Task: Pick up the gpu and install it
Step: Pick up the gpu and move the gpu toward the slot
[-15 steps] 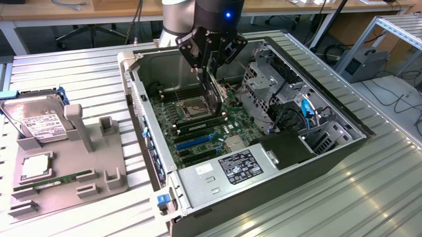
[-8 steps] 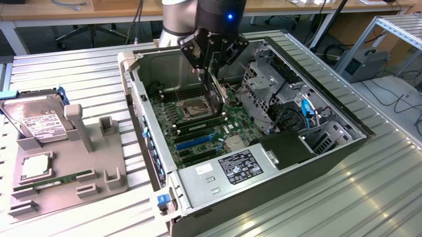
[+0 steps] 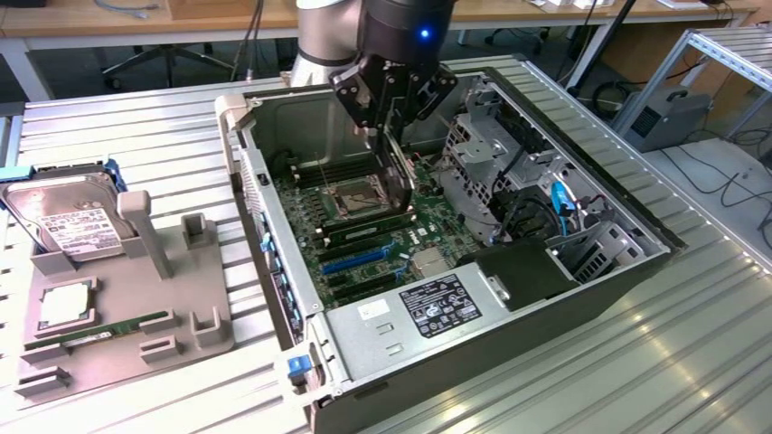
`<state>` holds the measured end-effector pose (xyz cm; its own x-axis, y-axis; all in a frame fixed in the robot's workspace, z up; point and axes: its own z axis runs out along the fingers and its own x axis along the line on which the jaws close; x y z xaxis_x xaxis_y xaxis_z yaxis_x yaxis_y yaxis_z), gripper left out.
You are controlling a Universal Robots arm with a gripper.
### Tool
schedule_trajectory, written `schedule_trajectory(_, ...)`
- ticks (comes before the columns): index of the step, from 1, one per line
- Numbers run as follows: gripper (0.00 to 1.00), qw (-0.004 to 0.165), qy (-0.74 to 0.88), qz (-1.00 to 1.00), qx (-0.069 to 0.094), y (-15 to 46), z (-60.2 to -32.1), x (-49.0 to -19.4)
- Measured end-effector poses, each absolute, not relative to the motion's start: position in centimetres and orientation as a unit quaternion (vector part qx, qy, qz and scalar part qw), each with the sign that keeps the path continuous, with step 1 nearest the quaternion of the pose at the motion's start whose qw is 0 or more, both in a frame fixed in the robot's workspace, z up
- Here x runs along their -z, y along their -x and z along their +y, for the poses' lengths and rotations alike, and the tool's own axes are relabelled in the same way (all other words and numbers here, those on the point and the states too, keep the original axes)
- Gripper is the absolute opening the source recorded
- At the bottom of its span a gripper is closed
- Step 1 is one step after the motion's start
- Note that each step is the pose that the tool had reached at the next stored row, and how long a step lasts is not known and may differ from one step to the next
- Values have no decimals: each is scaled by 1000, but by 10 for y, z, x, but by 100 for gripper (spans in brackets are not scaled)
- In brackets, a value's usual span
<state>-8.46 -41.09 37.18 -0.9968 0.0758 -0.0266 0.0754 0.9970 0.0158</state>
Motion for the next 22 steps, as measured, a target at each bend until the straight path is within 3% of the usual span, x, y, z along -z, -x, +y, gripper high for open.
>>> schedule_trajectory(22, 27, 14, -38, 999, -7, 73, -411, -364)
